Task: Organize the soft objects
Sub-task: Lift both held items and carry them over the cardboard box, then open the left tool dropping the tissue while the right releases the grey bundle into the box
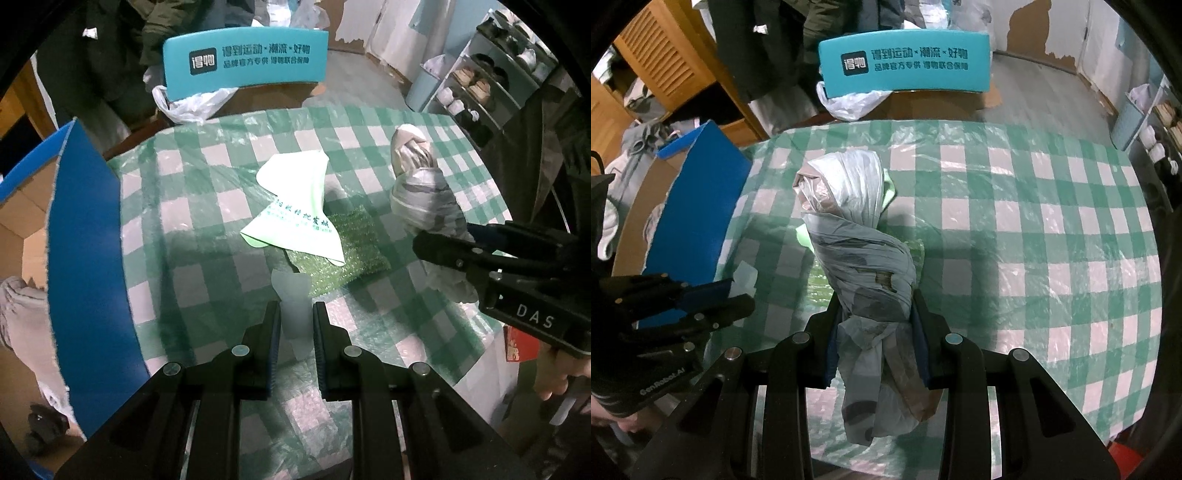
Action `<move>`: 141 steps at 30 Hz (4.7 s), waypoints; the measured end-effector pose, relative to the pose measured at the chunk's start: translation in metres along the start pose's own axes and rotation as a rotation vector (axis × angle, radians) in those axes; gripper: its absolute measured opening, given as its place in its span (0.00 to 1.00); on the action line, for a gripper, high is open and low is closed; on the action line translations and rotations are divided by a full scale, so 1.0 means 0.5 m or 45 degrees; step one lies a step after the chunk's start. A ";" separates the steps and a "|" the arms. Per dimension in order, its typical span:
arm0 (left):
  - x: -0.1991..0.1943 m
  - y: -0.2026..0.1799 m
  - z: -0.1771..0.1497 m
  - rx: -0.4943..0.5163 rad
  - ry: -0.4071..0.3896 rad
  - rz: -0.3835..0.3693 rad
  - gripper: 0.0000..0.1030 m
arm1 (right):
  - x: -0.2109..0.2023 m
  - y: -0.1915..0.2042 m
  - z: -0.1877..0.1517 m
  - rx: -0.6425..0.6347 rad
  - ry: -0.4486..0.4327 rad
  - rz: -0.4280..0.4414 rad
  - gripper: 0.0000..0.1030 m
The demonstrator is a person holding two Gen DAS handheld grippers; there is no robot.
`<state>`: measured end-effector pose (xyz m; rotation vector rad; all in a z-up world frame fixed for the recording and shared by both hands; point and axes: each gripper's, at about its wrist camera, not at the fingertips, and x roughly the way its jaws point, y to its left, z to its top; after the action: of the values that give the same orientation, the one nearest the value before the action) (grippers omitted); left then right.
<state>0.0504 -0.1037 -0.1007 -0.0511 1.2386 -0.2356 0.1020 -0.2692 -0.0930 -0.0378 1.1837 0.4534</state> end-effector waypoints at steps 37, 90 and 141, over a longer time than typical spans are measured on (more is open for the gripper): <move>-0.179 0.104 -0.039 -0.072 -0.213 0.020 0.16 | -0.073 0.204 0.057 -0.186 -0.114 0.101 0.31; -0.242 0.394 -0.131 -0.418 -0.266 0.188 0.17 | 0.017 0.546 0.125 -0.444 -0.005 0.224 0.31; -0.225 0.272 -0.066 -0.293 -0.243 0.211 0.46 | -0.028 0.362 0.114 -0.244 -0.050 0.157 0.66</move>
<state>0.0055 0.0551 -0.0297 -0.1656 1.0684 0.0562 0.0829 -0.0943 -0.0213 -0.1215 1.1050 0.6730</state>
